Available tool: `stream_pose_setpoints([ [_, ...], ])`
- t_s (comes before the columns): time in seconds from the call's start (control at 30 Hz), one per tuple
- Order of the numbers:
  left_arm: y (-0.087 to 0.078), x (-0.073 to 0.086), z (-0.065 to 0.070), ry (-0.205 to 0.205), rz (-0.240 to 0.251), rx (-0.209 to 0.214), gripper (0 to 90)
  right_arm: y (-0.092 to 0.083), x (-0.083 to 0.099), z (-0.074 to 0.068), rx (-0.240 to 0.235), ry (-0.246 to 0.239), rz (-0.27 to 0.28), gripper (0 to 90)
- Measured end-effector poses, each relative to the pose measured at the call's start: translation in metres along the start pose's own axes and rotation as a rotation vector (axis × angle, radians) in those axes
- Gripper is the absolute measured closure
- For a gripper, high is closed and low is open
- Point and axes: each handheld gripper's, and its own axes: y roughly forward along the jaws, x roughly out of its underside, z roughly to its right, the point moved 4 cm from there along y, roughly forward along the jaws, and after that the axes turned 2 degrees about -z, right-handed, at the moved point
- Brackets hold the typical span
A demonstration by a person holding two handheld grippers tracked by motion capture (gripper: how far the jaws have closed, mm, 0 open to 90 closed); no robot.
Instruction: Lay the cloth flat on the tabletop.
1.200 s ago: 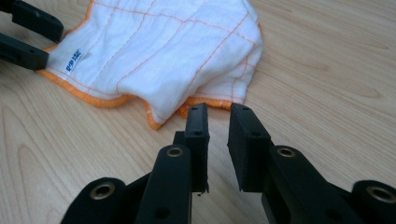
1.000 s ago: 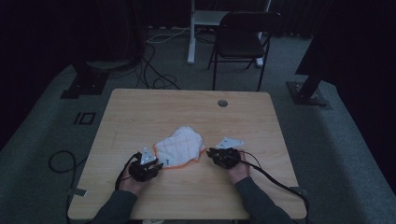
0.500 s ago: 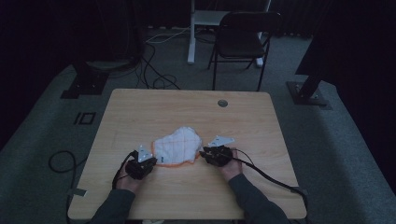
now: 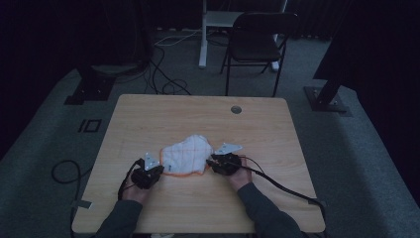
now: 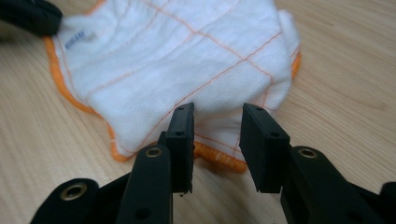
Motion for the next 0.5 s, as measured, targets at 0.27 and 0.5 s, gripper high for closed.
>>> stream_pose_setpoints([
  [0.27,-0.001,0.000,-0.004,-0.009,0.001,-0.014,87.1,0.011,0.003,0.000,-0.006,-0.007,-0.048,80.6],
  [0.5,-0.005,0.000,-0.009,-0.039,0.011,-0.030,87.4,-0.005,0.000,0.005,0.025,-0.015,-0.031,88.5],
])
